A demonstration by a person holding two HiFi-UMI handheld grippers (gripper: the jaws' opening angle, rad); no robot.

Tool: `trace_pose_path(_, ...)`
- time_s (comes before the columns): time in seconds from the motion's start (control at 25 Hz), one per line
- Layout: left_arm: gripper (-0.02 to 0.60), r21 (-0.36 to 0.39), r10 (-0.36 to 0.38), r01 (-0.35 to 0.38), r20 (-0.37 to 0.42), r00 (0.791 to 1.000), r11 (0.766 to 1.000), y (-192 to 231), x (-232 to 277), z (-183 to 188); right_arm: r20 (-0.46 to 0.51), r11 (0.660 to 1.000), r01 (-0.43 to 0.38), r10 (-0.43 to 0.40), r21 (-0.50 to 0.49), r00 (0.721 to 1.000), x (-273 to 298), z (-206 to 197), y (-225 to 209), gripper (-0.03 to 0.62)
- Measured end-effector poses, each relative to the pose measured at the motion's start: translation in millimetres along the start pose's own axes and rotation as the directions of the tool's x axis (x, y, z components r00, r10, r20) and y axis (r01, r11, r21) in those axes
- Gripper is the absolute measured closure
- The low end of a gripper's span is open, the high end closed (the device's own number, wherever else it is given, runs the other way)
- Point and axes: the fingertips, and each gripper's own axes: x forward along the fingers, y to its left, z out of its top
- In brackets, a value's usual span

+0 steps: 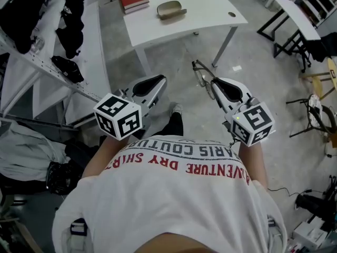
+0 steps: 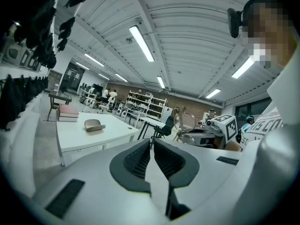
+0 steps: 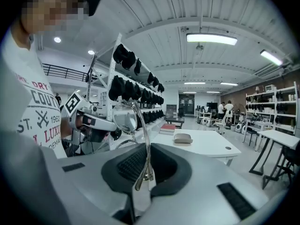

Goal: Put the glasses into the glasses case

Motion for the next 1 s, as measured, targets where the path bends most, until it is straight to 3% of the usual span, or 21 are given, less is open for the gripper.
trace_pose_path(0.6, 0.534, -0.074, -0.026, 0.023, -0.039, 0.999, 0.997, 123, 117, 54, -0.087, 1.0, 0.002, -0.001, 0.019, 0.996, 122, 21, -116, 0.554)
trace_pose_path(1.0, 0.534, -0.126, -0.005, -0.006, -0.088, 0.996, 0.992, 224, 195, 73, -0.172, 1.0, -0.026, 0.029, 0.017, 0.985, 217, 30, -200, 0.554)
